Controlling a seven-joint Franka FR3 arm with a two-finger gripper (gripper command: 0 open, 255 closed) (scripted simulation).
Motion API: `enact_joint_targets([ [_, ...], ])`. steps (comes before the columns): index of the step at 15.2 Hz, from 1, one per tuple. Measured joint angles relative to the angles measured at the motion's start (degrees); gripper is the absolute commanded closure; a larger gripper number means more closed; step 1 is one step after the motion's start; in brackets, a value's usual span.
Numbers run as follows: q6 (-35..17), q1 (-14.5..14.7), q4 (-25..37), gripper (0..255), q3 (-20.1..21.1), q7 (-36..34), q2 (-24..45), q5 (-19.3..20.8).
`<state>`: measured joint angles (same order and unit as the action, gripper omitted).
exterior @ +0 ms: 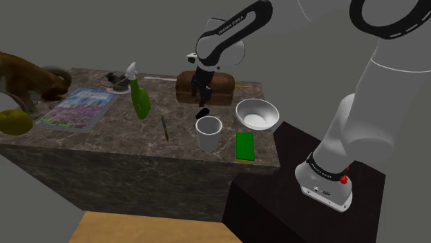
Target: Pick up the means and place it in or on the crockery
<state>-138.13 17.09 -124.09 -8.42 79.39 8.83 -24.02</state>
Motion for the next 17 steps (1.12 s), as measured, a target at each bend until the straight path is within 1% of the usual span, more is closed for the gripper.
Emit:
enact_joint_targets([
  [4,-7.85,-0.75,0.15,255,-0.14,2.3,0.78,0.07],
  [5,-8.08,-0.88,0.77,255,-0.5,1.8,1.33,0.9],
  [6,-6.05,-1.37,2.81,255,-0.95,1.76,2.34,1.38],
  [7,-4.98,-1.59,3.34,255,-1.16,1.86,2.61,1.55],
  [8,-5.16,-1.58,3.13,255,-1.16,1.91,2.52,1.58],
  [9,-5.15,-1.55,3.19,0,-1.13,1.91,2.39,1.57],
  [11,-4.75,-1.25,2.53,0,-1.02,1.7,1.95,2.07],
  [17,-0.29,0.33,-3.45,0,-0.24,2.64,-1.25,6.0],
])
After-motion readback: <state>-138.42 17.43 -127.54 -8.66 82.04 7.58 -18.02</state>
